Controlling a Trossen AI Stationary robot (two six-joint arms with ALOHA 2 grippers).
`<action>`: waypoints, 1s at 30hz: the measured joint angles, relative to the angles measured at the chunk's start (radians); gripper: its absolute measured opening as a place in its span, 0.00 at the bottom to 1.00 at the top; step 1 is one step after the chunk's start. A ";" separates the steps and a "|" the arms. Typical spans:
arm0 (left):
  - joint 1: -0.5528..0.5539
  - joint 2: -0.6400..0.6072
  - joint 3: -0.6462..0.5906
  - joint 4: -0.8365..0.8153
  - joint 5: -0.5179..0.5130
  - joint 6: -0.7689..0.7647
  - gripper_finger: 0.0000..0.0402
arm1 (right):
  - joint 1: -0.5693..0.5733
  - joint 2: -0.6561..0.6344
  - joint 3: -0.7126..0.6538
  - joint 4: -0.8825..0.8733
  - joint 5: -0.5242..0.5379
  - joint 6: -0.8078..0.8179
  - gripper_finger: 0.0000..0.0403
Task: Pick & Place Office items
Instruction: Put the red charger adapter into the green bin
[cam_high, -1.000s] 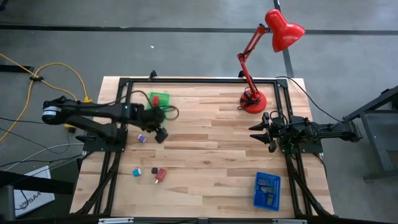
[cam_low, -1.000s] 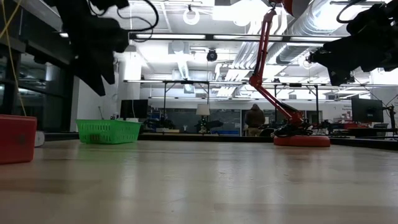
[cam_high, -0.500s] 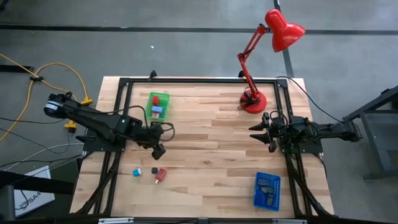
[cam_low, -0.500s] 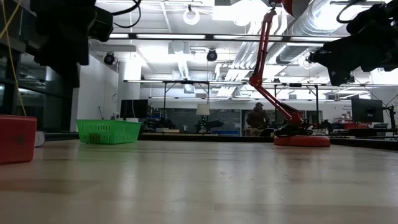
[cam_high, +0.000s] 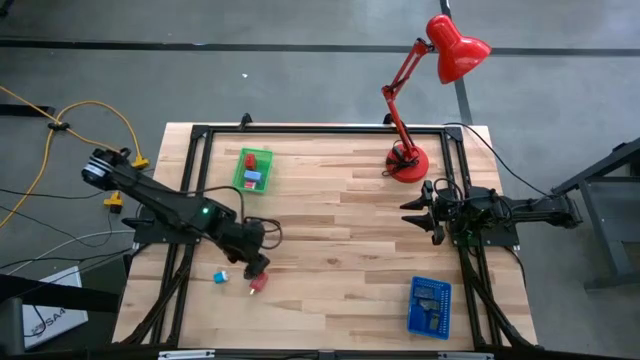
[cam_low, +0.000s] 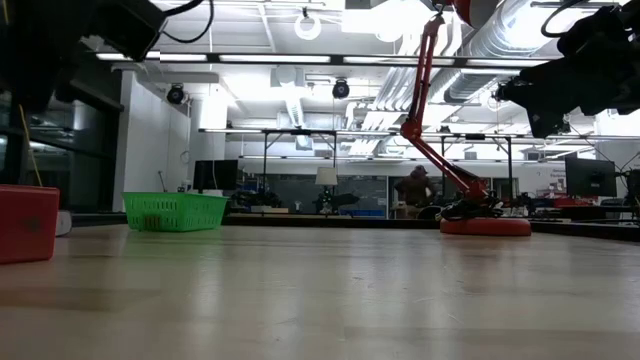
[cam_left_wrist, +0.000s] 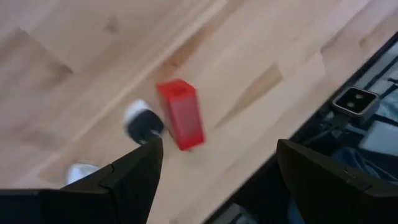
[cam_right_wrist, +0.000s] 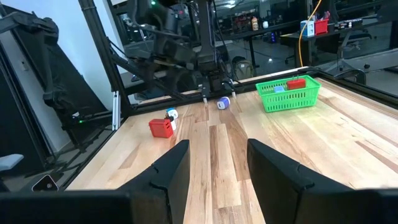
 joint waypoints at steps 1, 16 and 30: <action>-0.004 0.018 0.015 0.001 0.013 -0.010 0.76 | 0.000 0.000 0.000 0.000 0.000 0.000 0.36; -0.063 0.237 0.204 -0.139 0.024 -0.129 0.76 | 0.000 0.000 0.000 0.000 0.000 0.000 0.36; -0.090 0.339 0.215 -0.150 -0.139 -0.129 0.76 | 0.000 0.000 0.000 0.000 0.000 0.000 0.36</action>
